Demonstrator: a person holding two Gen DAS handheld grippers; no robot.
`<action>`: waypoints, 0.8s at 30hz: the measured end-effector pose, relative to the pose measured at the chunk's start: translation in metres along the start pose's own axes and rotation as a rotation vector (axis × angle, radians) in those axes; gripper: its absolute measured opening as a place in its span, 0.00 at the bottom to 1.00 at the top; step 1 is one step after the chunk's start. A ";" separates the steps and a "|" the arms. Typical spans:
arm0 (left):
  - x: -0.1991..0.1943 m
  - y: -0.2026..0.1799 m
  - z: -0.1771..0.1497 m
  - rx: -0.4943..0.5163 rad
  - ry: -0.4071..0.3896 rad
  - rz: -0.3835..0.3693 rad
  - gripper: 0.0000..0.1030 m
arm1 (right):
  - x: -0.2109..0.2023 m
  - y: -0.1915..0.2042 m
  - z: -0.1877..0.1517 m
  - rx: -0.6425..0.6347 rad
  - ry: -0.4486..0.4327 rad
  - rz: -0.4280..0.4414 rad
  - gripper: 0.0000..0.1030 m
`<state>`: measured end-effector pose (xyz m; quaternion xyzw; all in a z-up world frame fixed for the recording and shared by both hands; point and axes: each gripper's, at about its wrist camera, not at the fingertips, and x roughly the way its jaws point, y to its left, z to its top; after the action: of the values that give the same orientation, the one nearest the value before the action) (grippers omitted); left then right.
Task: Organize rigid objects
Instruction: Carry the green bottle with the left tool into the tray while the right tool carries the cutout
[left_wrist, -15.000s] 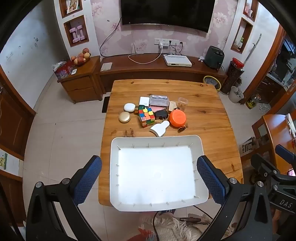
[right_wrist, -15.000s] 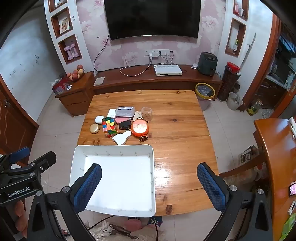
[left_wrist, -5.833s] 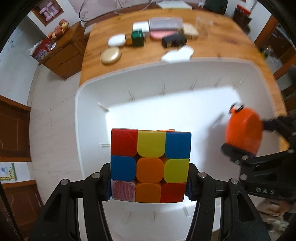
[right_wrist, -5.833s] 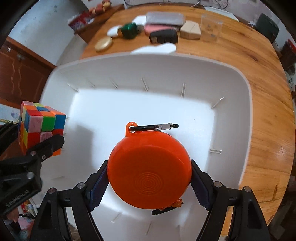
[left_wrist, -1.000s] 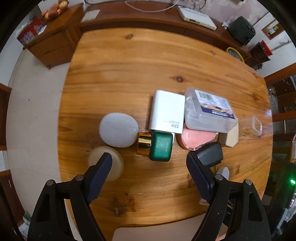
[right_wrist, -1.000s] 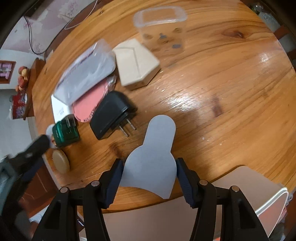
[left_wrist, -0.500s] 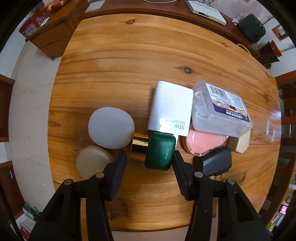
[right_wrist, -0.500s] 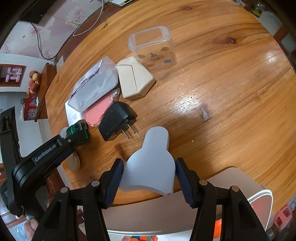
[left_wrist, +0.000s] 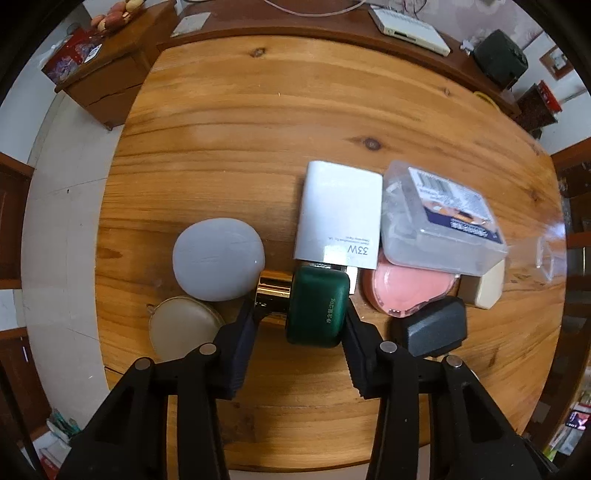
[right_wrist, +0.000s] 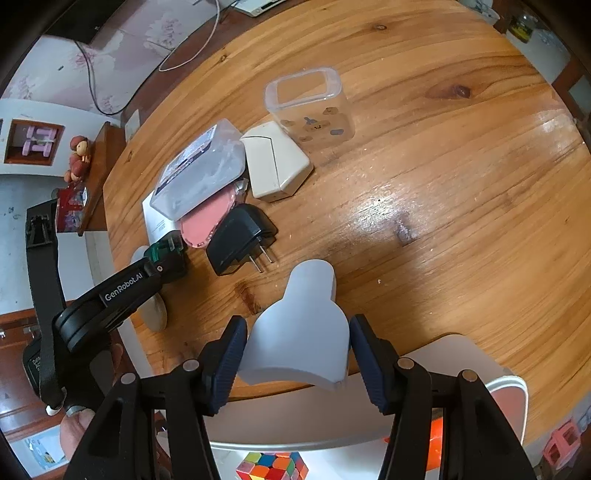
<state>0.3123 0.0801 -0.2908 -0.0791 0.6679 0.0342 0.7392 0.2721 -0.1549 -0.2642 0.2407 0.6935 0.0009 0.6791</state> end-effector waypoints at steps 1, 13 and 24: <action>-0.004 0.001 -0.002 0.001 -0.009 -0.002 0.46 | -0.002 -0.001 -0.001 -0.003 -0.002 0.002 0.56; -0.110 0.004 -0.046 0.077 -0.113 -0.092 0.46 | -0.036 -0.005 -0.013 -0.065 -0.033 0.111 0.56; -0.179 -0.010 -0.124 0.135 -0.169 -0.126 0.46 | -0.120 0.011 -0.068 -0.346 -0.134 0.212 0.56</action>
<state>0.1730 0.0599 -0.1241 -0.0678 0.5979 -0.0511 0.7971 0.2074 -0.1633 -0.1420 0.1915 0.6071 0.1754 0.7510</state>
